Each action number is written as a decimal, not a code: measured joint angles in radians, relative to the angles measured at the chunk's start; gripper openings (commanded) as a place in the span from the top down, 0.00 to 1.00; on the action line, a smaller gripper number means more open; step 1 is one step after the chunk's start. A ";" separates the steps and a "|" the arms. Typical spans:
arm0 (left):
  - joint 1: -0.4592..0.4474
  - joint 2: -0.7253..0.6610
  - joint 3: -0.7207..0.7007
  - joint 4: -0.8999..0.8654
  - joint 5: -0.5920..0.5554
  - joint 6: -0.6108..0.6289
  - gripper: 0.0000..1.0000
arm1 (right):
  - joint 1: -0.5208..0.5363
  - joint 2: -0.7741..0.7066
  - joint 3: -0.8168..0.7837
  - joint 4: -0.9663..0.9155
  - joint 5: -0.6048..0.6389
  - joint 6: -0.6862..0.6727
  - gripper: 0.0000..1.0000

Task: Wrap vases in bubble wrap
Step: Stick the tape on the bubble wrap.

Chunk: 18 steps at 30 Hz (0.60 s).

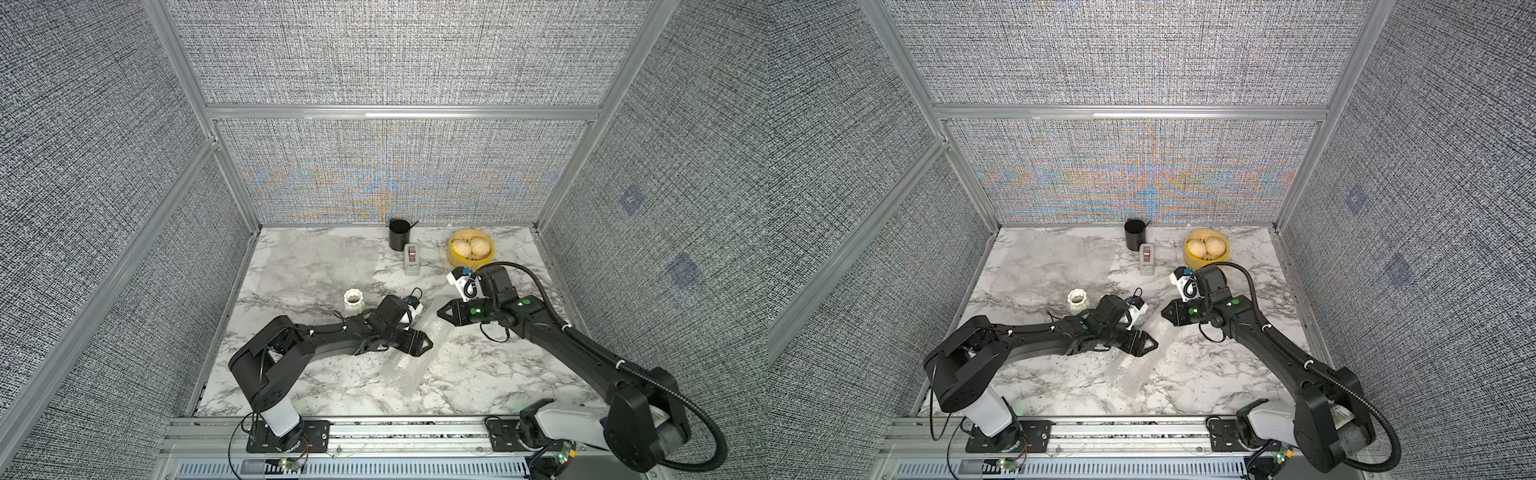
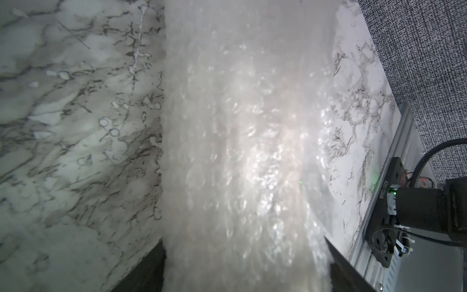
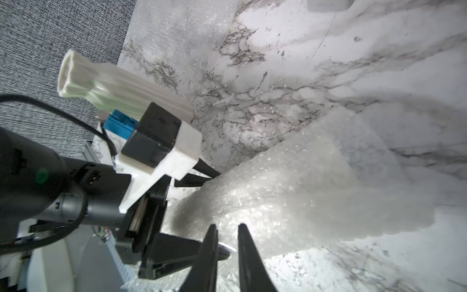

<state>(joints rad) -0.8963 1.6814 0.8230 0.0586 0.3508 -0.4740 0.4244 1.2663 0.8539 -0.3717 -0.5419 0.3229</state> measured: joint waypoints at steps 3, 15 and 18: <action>-0.001 0.008 0.012 -0.005 0.001 0.007 0.51 | 0.003 0.036 -0.021 0.004 -0.080 0.085 0.95; -0.004 0.010 0.017 -0.013 0.000 0.017 0.51 | 0.041 0.207 0.055 0.050 -0.095 0.185 0.98; -0.004 0.009 0.015 -0.012 -0.001 0.017 0.51 | 0.047 0.248 0.069 0.053 -0.067 0.172 0.99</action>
<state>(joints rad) -0.9005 1.6905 0.8383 0.0467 0.3500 -0.4568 0.4717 1.5146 0.9226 -0.3187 -0.6090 0.4953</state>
